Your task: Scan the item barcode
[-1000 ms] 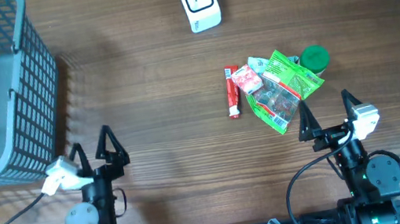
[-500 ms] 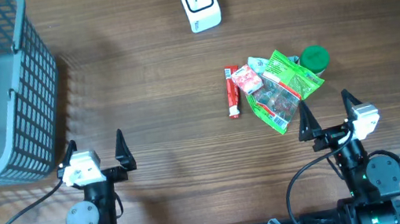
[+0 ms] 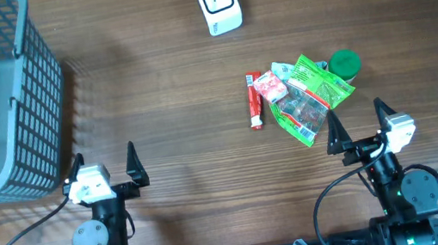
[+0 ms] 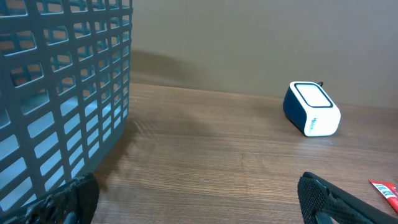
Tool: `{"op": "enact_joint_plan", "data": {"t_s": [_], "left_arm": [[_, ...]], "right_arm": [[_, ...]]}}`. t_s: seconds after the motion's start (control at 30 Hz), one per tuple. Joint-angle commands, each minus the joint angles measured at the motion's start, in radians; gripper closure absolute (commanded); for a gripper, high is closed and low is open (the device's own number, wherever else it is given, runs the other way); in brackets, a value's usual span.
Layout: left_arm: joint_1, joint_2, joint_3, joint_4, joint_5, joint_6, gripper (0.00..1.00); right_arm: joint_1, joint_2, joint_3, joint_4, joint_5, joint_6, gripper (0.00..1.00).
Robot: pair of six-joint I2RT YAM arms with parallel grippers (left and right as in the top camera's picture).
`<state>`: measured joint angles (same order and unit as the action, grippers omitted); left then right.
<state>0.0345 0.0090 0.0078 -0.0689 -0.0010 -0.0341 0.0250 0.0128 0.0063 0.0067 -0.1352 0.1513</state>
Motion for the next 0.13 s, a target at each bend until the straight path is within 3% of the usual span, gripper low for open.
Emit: {"op": "enact_joint_plan", "data": {"t_s": [0.0, 0.1], "left_arm": [[-0.004, -0.003, -0.002, -0.007, 0.019, 0.019, 0.00], [-0.004, -0.003, -0.002, -0.008, 0.019, 0.020, 0.00]], "right_arm": [[-0.005, -0.008, -0.001, 0.003, -0.016, -0.018, 0.00], [-0.005, -0.008, -0.001, 0.003, -0.016, -0.018, 0.00]]}}
